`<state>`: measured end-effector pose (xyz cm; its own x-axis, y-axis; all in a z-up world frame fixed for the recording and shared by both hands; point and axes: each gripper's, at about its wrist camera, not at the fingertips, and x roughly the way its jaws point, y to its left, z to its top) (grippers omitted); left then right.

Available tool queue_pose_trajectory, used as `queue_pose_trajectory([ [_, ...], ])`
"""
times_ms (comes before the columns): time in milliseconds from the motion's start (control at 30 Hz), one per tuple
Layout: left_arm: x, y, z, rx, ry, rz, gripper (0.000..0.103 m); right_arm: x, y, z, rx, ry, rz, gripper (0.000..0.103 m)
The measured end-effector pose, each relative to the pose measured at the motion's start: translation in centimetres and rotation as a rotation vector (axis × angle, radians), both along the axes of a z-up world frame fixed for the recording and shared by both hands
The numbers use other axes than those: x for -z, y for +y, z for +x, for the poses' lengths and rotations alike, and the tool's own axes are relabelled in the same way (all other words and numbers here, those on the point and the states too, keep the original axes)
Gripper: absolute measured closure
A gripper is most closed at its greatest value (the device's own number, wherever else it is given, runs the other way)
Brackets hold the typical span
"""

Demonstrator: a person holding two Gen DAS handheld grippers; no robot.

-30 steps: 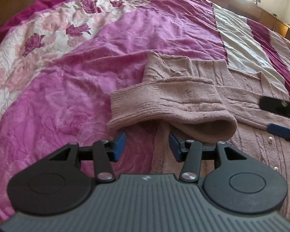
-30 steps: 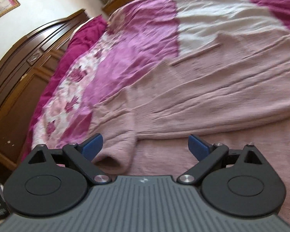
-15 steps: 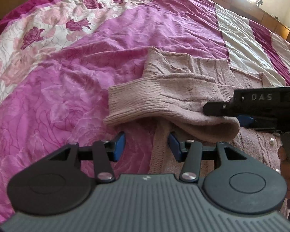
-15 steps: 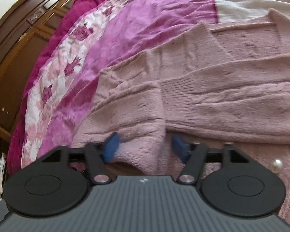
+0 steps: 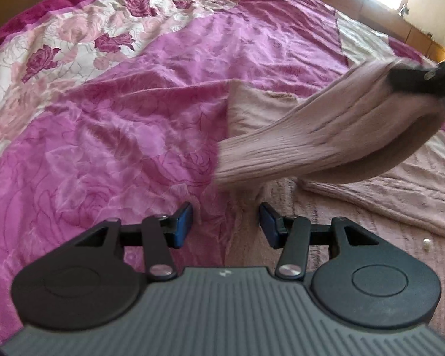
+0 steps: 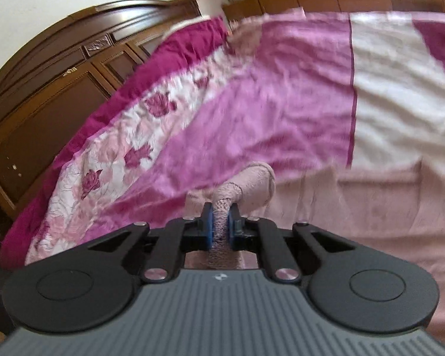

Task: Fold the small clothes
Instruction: 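Pull the cuff along the cardigan body and open the right gripper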

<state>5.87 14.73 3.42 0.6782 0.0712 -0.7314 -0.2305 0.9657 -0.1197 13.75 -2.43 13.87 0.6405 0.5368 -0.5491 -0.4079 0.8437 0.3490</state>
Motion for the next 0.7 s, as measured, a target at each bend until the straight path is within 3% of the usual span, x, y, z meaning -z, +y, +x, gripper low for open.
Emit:
queue_pose_trajectory([
  [233,0.5,-0.6,0.1,0.005,0.008,0.051,0.049,2.2,-3.3,-0.5,0.080,-0.005,-0.078,0.093],
  [700,0.4,-1.2,-0.1,0.028,0.022,0.070,0.047,10.9,-7.2,-0.7,0.213,0.151,-0.101,0.091],
])
